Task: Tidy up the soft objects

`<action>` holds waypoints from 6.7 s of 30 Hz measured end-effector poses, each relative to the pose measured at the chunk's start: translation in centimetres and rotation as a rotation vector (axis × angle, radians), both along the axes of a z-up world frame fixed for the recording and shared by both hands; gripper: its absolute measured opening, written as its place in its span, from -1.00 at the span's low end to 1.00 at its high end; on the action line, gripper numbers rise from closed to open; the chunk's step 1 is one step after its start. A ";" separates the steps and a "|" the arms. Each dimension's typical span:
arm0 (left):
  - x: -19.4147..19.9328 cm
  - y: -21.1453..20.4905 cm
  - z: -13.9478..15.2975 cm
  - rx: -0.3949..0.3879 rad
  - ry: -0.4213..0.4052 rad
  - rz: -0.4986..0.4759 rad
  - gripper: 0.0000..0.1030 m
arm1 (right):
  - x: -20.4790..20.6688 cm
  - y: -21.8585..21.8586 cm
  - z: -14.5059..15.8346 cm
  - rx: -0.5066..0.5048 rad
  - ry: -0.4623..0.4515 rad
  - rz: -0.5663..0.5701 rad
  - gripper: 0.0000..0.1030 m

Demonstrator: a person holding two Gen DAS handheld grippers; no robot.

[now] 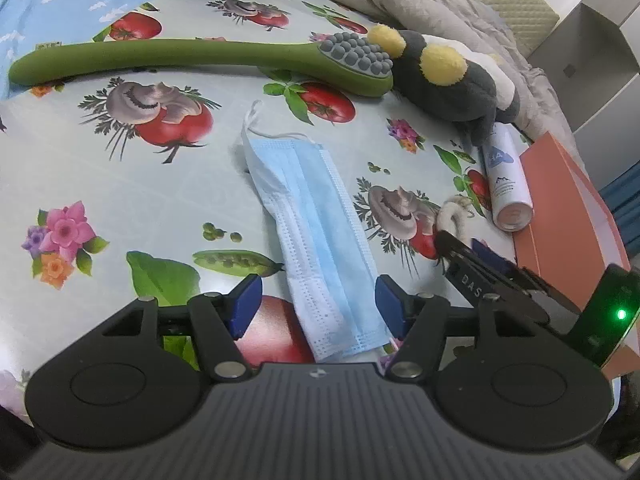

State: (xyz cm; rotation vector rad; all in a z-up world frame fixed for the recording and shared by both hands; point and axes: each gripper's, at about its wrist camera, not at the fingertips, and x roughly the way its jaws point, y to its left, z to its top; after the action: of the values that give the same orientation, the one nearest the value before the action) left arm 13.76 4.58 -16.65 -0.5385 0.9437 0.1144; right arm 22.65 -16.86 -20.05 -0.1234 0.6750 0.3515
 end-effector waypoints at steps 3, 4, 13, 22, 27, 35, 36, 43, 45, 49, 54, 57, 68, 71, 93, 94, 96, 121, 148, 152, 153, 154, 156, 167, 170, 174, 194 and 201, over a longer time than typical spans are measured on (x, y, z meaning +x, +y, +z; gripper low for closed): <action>0.2 -0.1 -0.1 -0.006 0.002 -0.001 0.33 | -0.4 -0.1 0.2 -0.017 -0.005 0.006 -0.65; 0.2 -0.2 -0.1 -0.009 0.002 -0.002 0.33 | -0.6 -0.1 0.2 -0.035 -0.010 0.005 -0.66; 0.9 -1.8 -0.4 0.041 -0.009 -0.061 0.38 | -3.3 -2.2 1.1 -0.033 0.021 -0.033 -0.69; 1.5 -4.5 -0.8 0.190 -0.032 -0.125 0.46 | -7.2 -3.8 1.7 -0.038 0.033 -0.057 -0.68; 1.9 -6.4 -1.9 0.321 -0.010 -0.175 0.45 | -8.3 -4.2 1.5 -0.050 0.035 -0.065 -0.68; 1.8 -6.9 -2.1 0.384 -0.012 -0.182 0.04 | -8.7 -4.1 1.3 -0.053 0.031 -0.067 -0.68; 1.8 -6.9 -2.1 0.380 -0.013 -0.185 -0.05 | -8.7 -4.1 1.3 -0.054 0.031 -0.067 -0.68; 1.6 -6.6 -1.7 0.328 -0.016 -0.204 -0.80 | -8.8 -4.2 1.6 -0.041 0.054 -0.072 -0.68; 1.3 -6.3 -1.5 0.291 -0.023 -0.203 -0.82 | -9.0 -4.1 1.9 -0.043 0.065 -0.070 -0.69; 0.4 -6.2 -0.2 0.257 -0.041 -0.202 -0.83 | -9.5 -3.9 2.8 -0.036 0.073 -0.065 -0.69; -0.4 -6.6 2.4 0.217 -0.060 -0.213 -0.83 | -9.8 -4.3 4.6 0.011 0.098 -0.076 -0.69; -0.5 -7.0 4.5 0.179 -0.077 -0.217 -0.83 | -9.8 -4.6 6.2 0.027 0.103 -0.075 -0.69; 1.7 -11.4 13.6 0.118 -0.179 -0.312 -0.83 | -9.2 -8.0 13.9 0.083 0.049 -0.095 -0.69; 2.9 -13.2 16.1 0.110 -0.204 -0.343 -0.83 | -8.9 -9.5 16.2 0.103 0.020 -0.102 -0.69; 15.5 -31.1 16.7 0.063 -0.178 -0.616 -0.82 | -1.8 -23.9 21.4 0.158 -0.040 -0.280 -0.68; 15.9 -31.6 15.9 0.075 -0.159 -0.628 -0.82 | -1.3 -24.5 20.5 0.163 -0.015 -0.297 -0.68; 16.7 -32.6 14.3 0.085 -0.124 -0.653 -0.82 | -0.3 -25.5 18.9 0.167 0.026 -0.319 -0.68; 14.5 -30.5 17.8 0.106 -0.156 -0.653 0.32 | -1.6 -29.1 17.2 0.188 0.153 -0.461 0.00; -4.5 -21.9 26.5 0.114 -0.406 -0.642 0.34 | -19.4 -21.7 29.1 0.214 -0.165 -0.460 0.00; -5.4 -20.9 25.5 0.107 -0.396 -0.633 0.34 | -20.1 -21.1 28.0 0.212 -0.146 -0.464 0.00; -5.6 -20.7 25.3 0.109 -0.394 -0.629 0.34 | -20.2 -21.1 27.6 0.214 -0.141 -0.464 0.00; -5.8 -20.5 25.0 0.109 -0.393 -0.629 0.34 | -20.5 -20.9 27.4 0.212 -0.138 -0.465 0.00; -5.9 -20.2 24.3 0.106 -0.398 -0.639 0.35 | -20.8 -20.5 26.8 0.201 -0.135 -0.466 0.00; -5.5 -20.0 21.3 0.118 -0.396 -0.644 0.35 | -21.3 -19.9 23.1 0.188 -0.114 -0.473 0.00; -6.2 -19.6 21.3 0.132 -0.412 -0.615 0.35 | -21.5 -20.0 22.7 0.202 -0.127 -0.463 0.16; -6.9 -19.1 21.4 0.121 -0.413 -0.597 0.37 | -22.0 -20.2 22.6 0.205 -0.137 -0.464 0.47; -6.7 -19.2 20.9 0.185 -0.374 -0.578 1.00 | -21.6 -20.7 22.0 0.151 -0.132 -0.481 0.70; -6.7 -19.5 20.7 0.187 -0.360 -0.584 1.00 | -21.7 -20.8 21.9 0.148 -0.130 -0.485 0.70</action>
State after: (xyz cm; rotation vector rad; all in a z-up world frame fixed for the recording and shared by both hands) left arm 7.09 -14.90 4.09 -0.0884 0.6957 -0.4060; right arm 0.95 -37.64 1.87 0.1567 0.5277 -0.0733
